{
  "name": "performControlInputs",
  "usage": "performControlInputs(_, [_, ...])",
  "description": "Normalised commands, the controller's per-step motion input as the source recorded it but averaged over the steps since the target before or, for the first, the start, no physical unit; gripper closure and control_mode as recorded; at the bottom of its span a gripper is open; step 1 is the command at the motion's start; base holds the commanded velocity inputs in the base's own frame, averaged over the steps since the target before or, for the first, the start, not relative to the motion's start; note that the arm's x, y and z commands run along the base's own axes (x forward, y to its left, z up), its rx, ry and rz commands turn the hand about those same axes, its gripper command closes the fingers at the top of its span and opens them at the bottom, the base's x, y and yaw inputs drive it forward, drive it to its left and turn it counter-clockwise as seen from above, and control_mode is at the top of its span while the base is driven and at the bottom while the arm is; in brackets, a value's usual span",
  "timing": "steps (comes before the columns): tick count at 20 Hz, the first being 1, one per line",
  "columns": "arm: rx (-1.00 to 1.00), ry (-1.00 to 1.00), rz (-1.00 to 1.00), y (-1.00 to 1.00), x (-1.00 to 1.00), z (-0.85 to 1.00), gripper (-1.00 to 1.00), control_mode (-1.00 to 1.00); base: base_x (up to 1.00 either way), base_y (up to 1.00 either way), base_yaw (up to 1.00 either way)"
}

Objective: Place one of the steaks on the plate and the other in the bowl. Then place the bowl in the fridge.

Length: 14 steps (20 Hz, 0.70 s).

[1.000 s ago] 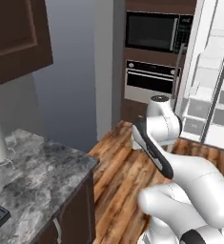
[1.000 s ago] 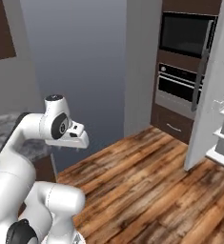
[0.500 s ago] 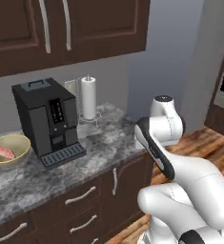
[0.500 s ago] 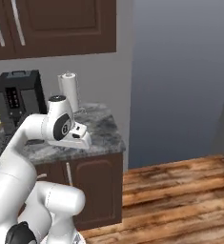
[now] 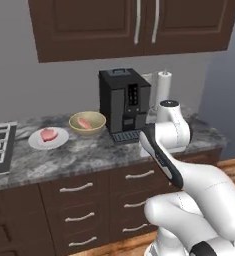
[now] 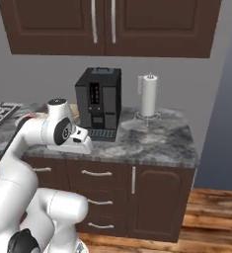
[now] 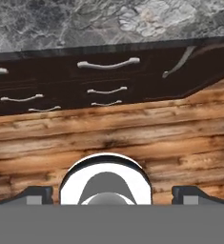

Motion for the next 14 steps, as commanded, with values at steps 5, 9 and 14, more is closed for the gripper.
performControlInputs(5, [0.00,0.00,0.00,0.00,0.00,0.00,-1.00,1.00,0.11,0.77,0.20])
performControlInputs(9, [0.00,0.00,0.00,0.00,0.00,0.00,-1.00,1.00,0.18,0.79,-0.08])
performControlInputs(14, [0.00,0.00,0.00,0.00,0.00,0.00,-1.00,1.00,0.63,0.56,-0.19])
